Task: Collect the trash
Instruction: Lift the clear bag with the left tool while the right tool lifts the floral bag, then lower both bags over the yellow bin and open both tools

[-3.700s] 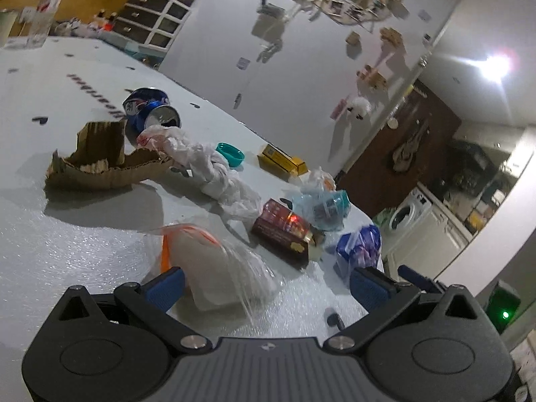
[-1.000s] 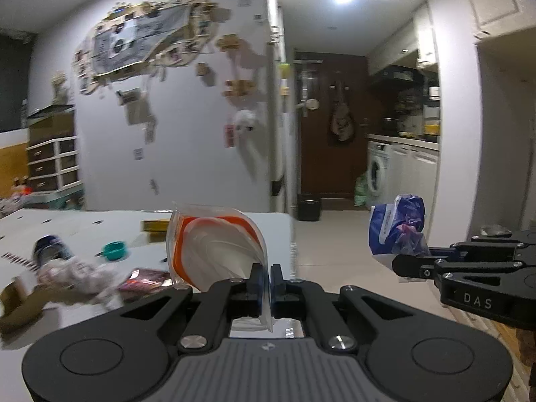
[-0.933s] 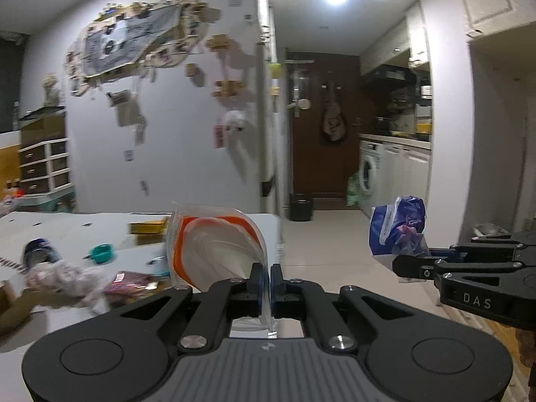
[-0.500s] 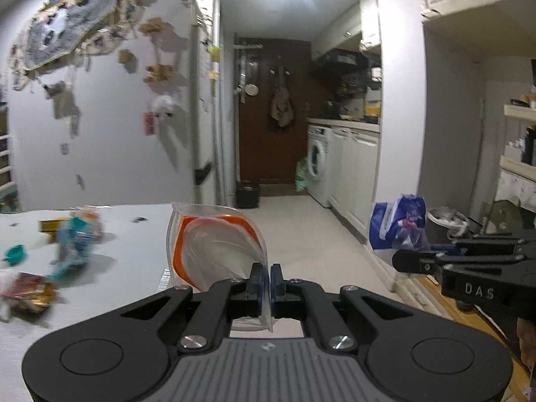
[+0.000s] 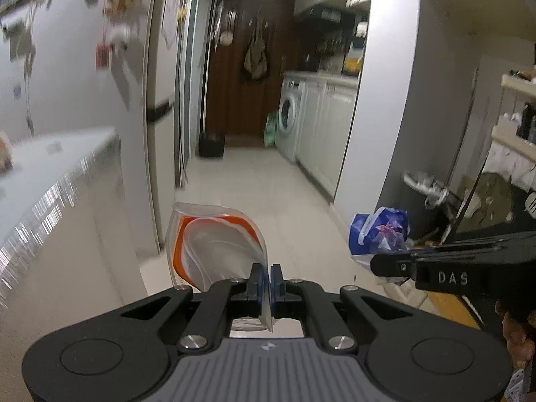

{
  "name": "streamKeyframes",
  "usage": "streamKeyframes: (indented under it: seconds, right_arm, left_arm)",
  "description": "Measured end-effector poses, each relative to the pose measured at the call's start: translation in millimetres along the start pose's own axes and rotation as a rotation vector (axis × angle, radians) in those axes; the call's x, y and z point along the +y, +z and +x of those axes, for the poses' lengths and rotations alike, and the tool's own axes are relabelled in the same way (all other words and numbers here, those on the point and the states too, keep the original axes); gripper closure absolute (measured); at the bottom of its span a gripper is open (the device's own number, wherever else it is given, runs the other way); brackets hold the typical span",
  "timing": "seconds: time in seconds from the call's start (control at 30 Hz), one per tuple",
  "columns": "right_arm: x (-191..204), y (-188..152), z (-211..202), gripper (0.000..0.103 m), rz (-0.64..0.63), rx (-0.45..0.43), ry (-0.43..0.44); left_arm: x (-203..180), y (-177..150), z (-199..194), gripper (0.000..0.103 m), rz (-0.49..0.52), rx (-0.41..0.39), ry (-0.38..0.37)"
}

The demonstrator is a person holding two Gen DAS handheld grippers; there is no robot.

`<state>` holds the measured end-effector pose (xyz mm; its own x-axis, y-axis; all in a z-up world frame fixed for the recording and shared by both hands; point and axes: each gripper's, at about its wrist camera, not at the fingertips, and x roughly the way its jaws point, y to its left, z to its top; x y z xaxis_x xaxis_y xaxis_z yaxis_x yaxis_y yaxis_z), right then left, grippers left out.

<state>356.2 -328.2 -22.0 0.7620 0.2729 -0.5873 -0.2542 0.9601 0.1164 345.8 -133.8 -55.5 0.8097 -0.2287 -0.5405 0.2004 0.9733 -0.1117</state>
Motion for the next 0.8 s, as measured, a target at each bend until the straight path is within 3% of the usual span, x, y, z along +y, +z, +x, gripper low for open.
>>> streamKeyframes:
  seconds: [0.27,0.8]
  right_arm:
    - [-13,-35,80,0.089,0.148,0.254,0.05]
    - [1,-90,199,0.089,0.339,0.521,0.091]
  left_arm:
    - [29,-52,68,0.1,-0.096,0.165,0.0]
    - [96,-131,141,0.1,-0.227,0.376,0.019]
